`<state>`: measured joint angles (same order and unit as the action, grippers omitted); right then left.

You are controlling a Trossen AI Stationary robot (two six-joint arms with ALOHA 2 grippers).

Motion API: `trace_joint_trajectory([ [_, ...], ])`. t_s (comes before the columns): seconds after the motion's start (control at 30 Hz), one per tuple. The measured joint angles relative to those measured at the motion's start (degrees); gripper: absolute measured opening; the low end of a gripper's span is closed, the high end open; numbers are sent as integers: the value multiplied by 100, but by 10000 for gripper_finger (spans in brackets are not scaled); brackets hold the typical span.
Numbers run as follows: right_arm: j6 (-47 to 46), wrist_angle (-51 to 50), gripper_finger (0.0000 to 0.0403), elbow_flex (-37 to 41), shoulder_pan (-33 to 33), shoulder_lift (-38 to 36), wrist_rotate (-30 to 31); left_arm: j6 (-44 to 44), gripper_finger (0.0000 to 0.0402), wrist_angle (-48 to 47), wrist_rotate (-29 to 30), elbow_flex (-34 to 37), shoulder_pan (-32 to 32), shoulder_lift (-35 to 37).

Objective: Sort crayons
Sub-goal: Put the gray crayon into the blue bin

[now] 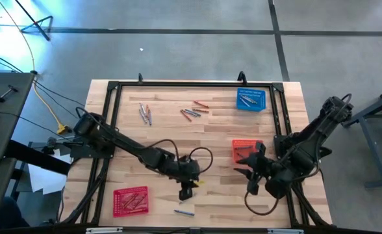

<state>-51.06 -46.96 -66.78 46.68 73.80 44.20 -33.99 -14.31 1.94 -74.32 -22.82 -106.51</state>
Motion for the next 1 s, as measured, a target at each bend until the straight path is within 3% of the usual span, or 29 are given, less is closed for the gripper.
trace_joint_trajectory([
  [0.33,-294,-549,114,11,56,162,-150,-1223,131,-161,-653,-184,-420,-697],
  [0.67,-293,-718,114,13,9,202,-264,-884,131,-1399,-614,-1161,-550,-1311],
  [0.87,-289,-847,114,13,25,201,-266,-736,131,-1611,-558,-1497,-550,-1658],
  [1.0,-249,-918,114,13,23,201,-262,-451,131,-1696,-217,-1537,-553,-1656],
])
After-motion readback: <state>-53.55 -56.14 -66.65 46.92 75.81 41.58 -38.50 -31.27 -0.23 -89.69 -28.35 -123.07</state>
